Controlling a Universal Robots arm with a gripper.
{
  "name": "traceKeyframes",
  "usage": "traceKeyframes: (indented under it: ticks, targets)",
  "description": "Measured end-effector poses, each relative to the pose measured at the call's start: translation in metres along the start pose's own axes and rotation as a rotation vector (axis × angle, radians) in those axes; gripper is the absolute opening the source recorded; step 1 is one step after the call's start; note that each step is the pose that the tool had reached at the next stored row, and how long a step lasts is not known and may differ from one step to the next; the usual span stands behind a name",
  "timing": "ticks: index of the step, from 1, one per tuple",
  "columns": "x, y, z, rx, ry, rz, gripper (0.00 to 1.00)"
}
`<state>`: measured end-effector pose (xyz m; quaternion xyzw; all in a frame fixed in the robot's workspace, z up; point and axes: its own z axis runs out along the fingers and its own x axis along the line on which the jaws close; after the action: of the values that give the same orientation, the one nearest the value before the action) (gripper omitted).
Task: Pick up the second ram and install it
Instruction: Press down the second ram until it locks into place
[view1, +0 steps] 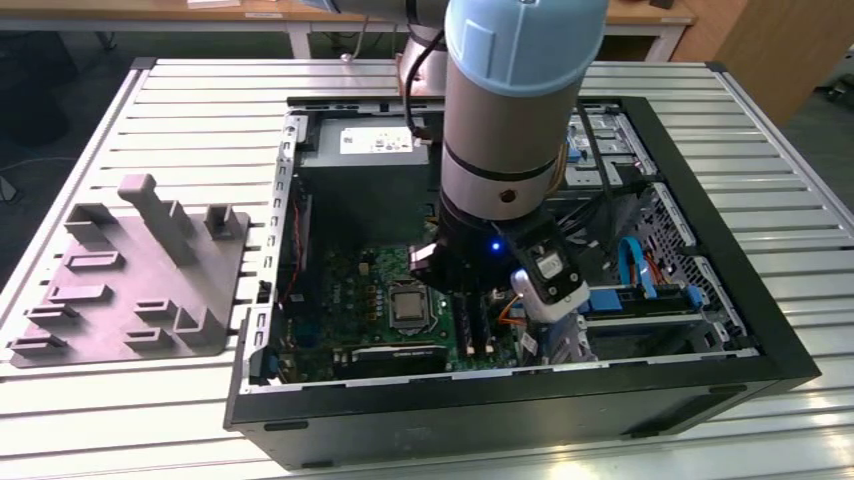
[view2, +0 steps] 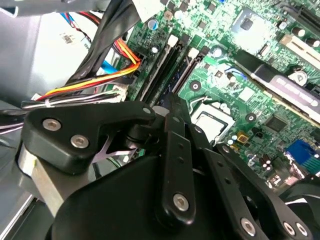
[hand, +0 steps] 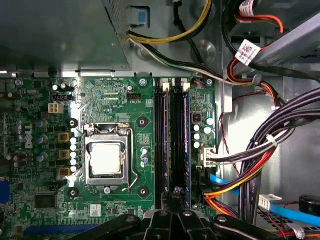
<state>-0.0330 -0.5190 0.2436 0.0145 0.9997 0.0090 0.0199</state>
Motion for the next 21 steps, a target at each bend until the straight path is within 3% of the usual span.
traceKeyframes:
  ticks: [11,21]
  targets:
    - [0.0009,0.0271,0.0008,-0.0002,-0.0001,0.000,0.11]
    - [0.0007,0.0283,-0.0028,-0.0002,0.0000,0.000,0.11]
